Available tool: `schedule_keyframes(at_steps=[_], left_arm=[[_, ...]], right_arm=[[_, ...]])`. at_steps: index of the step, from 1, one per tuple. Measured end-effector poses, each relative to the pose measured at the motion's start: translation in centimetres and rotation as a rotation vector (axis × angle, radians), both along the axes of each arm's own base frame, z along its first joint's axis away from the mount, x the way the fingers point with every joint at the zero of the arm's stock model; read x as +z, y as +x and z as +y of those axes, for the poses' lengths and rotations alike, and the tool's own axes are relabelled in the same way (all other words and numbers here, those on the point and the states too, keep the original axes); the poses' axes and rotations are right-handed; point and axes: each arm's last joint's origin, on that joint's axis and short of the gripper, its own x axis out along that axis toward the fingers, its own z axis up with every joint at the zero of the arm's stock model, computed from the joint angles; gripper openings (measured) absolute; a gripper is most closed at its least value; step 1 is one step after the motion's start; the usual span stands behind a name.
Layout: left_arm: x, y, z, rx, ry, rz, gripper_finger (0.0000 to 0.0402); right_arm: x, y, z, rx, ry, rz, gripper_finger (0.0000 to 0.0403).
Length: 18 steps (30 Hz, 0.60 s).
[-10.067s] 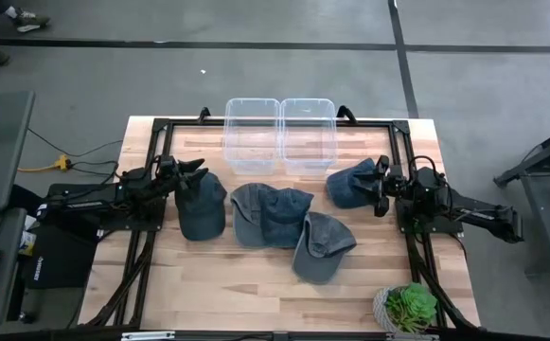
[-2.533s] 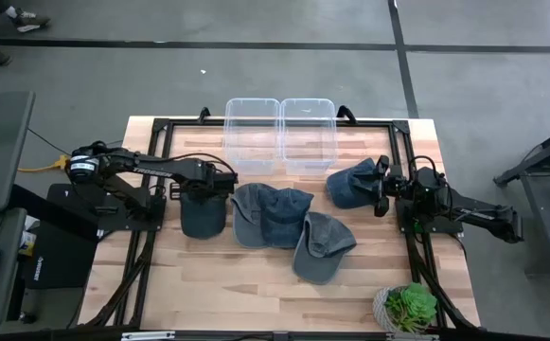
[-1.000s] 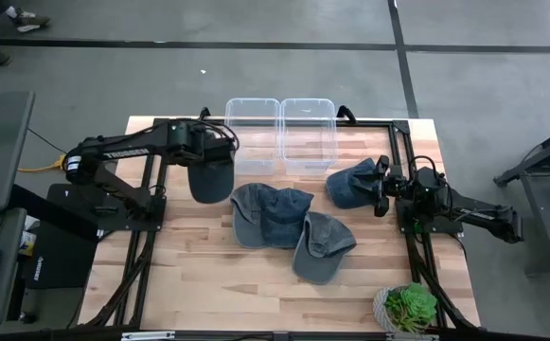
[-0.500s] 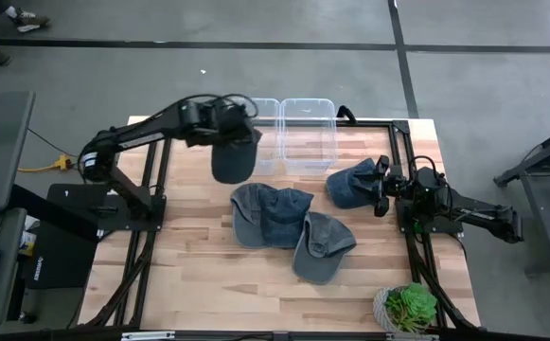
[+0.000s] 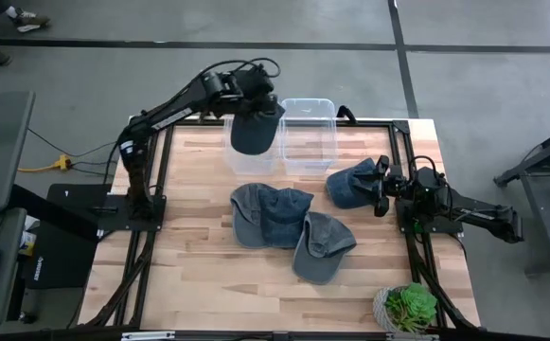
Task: Pick & Place hat
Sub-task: Put the left blue cap into the left transparent bin
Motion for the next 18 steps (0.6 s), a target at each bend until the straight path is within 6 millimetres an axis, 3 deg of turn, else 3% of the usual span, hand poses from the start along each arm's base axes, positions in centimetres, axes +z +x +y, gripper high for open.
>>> schedule_keyframes(at_steps=[8,18], left_arm=[[-2.9,1.3,2.4,0.046,-0.053,0.058,0.0],[-6.3,2.8,3.2,0.11,-0.101,0.162,0.0]], right_arm=[[0.0,0.0,0.0,-0.001,0.0,0.0,0.0165],[0.0,0.0,0.0,0.0,0.0,0.001,0.0165]])
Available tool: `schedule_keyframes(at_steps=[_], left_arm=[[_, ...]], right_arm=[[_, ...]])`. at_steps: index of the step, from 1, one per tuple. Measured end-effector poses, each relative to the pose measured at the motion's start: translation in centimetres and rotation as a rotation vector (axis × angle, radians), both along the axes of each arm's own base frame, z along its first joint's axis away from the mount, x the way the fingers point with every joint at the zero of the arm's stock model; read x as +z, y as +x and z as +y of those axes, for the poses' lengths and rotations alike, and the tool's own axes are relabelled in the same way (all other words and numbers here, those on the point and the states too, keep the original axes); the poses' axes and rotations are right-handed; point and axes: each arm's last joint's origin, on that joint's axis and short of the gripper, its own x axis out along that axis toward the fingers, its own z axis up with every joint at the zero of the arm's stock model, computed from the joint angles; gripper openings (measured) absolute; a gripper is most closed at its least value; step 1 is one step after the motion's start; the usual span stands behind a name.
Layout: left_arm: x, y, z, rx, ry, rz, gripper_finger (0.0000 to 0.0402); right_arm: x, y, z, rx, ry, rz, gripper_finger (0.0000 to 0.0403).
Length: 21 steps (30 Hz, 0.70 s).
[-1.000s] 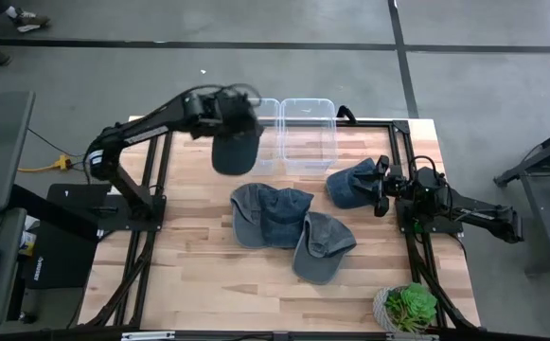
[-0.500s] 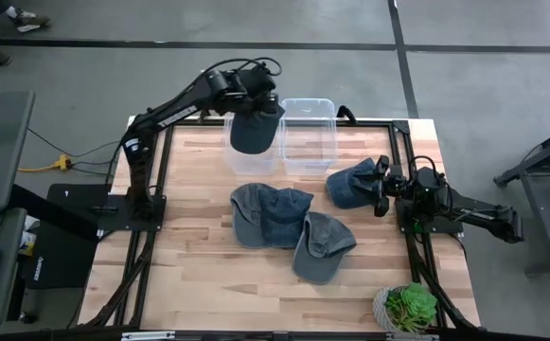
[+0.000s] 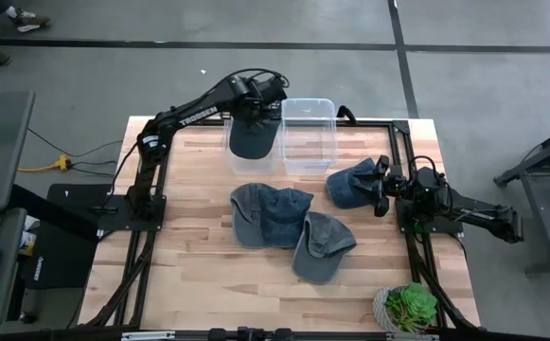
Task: Pick & Place hat
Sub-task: Put the left blue cap into the left transparent bin
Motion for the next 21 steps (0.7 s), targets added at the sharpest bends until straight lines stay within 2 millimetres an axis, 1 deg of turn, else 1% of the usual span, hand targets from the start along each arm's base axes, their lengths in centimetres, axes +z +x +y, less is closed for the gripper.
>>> schedule_keyframes(at_steps=[11,21], left_arm=[[-0.9,-0.4,0.0,0.069,0.006,0.071,0.0],[-2.1,-0.3,-0.1,0.066,-0.034,0.093,0.0]], right_arm=[[0.0,0.0,0.0,0.0,0.0,0.0,0.0165],[0.0,0.0,0.0,0.0,0.0,0.001,0.0165]])
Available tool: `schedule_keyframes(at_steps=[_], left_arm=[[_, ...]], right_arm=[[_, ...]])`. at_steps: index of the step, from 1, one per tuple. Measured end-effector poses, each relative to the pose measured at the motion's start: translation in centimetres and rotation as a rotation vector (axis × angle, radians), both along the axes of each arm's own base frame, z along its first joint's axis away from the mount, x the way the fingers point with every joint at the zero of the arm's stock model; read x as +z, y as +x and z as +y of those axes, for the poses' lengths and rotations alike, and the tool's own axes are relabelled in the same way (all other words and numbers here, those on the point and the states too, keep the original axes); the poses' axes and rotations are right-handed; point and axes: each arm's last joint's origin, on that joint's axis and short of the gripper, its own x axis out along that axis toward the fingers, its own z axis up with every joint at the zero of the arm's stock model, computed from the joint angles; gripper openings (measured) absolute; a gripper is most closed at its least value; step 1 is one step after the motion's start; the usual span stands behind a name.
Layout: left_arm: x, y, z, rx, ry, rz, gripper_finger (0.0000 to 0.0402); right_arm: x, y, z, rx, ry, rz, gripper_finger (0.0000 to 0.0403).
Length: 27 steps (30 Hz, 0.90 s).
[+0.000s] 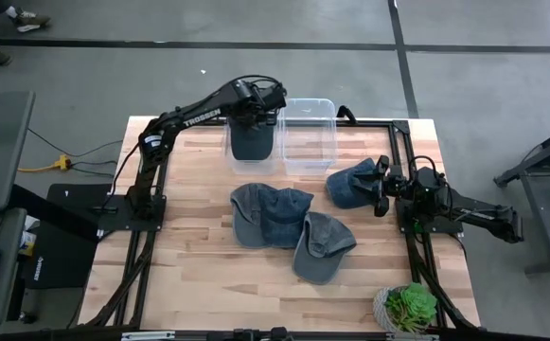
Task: Pick & Place hat
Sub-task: Put the left blue cap into the left transparent bin
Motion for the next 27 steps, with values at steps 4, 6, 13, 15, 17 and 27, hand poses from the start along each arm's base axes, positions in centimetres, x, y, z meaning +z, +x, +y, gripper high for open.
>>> schedule_keyframes(at_steps=[4,6,13,15,17,27], left_arm=[[-0.7,0.2,0.0,-0.003,-0.014,-0.004,0.0],[-1.1,0.1,0.0,-0.004,-0.025,0.005,0.0],[-2.3,0.4,0.1,-0.008,-0.046,-0.005,0.0],[-2.7,0.4,0.1,-0.01,-0.056,-0.004,0.0],[-3.2,0.5,0.1,-0.005,-0.061,-0.006,0.0],[-4.7,0.9,0.2,-0.006,-0.076,-0.043,0.0002]], right_arm=[[0.0,0.0,0.0,0.0,0.0,0.0,0.0165],[0.0,0.0,0.0,0.0,0.0,-0.001,0.0165],[0.0,0.0,0.0,0.0,0.0,0.0,0.0165],[0.0,0.0,0.0,0.0,0.0,0.0,0.0165],[0.0,0.0,0.0,0.0,0.0,0.0,0.0165],[0.0,0.0,0.0,0.0,0.0,0.0,0.0165]])
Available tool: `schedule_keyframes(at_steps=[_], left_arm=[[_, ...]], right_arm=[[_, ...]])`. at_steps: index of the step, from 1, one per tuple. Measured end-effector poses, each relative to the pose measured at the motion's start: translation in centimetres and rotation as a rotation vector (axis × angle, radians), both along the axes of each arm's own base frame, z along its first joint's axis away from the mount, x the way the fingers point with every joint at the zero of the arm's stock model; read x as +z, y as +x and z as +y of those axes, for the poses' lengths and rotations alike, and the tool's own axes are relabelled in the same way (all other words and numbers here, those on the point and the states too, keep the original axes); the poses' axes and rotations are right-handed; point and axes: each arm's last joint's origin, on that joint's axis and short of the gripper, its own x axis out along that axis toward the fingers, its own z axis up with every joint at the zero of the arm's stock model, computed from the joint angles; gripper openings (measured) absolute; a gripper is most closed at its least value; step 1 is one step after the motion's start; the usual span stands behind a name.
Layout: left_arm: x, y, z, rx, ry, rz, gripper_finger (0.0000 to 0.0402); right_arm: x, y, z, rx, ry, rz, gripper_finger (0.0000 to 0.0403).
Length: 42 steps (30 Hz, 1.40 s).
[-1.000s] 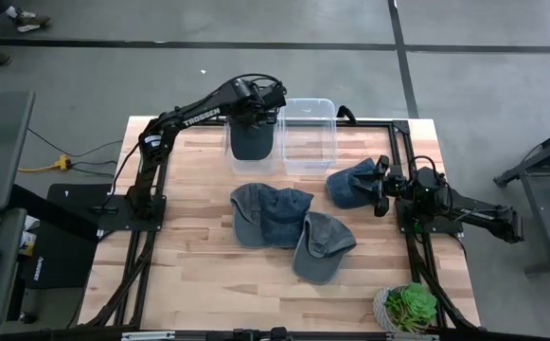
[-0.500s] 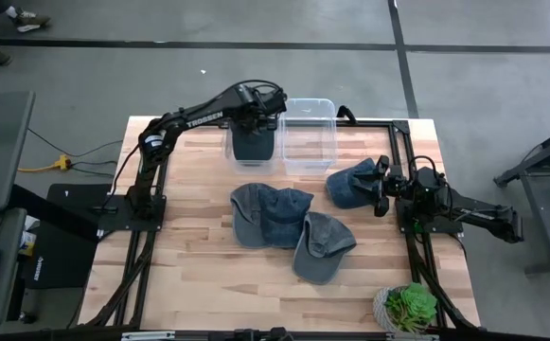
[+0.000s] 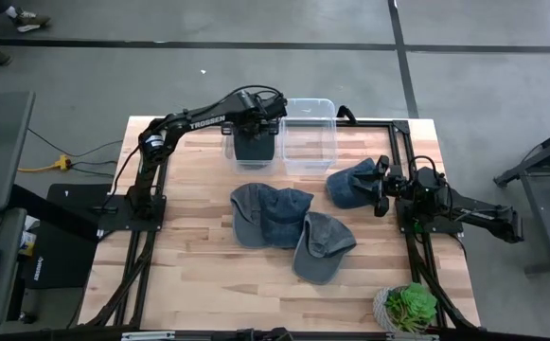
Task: Pick & Place hat
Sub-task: Put the left blue cap into the left transparent bin
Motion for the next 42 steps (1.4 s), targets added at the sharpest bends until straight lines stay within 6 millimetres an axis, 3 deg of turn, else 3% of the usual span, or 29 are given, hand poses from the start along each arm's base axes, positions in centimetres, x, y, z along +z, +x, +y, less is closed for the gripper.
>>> schedule_keyframes(at_steps=[10,26,42], left_arm=[[0.0,0.2,0.0,-0.027,-0.011,-0.02,0.0042],[0.9,0.4,0.2,-0.055,0.03,-0.028,0.0194],[5.3,0.2,-0.2,-0.151,0.032,-0.056,0.0202]], right_arm=[[0.0,0.0,0.0,0.0,0.0,0.0,0.0165],[0.0,0.0,0.0,0.0,0.0,0.0,0.0165],[0.0,0.0,0.0,0.0,0.0,0.0,0.0165]])
